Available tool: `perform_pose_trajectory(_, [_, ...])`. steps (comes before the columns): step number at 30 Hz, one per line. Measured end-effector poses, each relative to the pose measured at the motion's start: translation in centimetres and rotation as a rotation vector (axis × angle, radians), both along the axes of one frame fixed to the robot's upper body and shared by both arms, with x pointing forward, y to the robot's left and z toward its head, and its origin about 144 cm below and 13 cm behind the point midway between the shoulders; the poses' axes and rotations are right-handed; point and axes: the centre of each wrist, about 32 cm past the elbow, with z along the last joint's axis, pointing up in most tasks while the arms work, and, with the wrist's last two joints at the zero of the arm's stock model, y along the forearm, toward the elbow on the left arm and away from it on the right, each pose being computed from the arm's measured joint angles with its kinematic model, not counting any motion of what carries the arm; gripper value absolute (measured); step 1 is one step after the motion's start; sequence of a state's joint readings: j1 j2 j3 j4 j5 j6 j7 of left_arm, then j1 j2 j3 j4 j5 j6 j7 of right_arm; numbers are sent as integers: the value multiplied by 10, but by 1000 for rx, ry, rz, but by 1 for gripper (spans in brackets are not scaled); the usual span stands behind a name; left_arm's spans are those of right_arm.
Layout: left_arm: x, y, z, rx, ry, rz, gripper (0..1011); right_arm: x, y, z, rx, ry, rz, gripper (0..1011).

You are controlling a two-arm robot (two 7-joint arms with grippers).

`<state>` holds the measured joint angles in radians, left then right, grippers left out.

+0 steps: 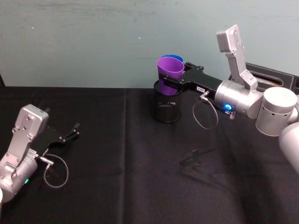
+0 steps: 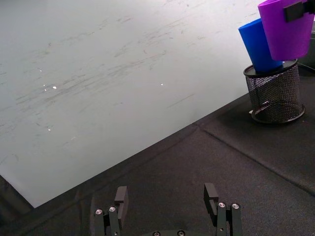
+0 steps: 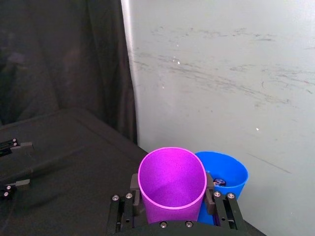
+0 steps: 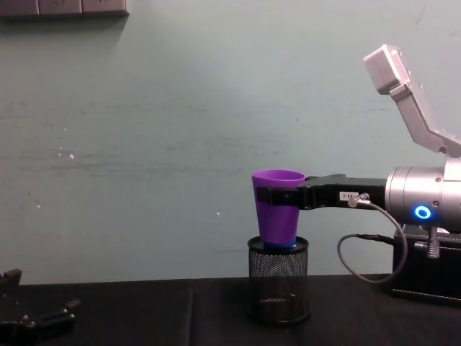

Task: Pick up one cup with a gripper and tap it against the other cup.

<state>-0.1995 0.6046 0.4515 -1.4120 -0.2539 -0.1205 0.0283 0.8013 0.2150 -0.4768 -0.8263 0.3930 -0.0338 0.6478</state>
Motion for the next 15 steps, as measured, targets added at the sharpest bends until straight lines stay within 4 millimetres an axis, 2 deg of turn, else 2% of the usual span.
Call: perform_pose_trajectory(15, [0,0,0,0,0,0,1011,0,0,0,0,0,0,726])
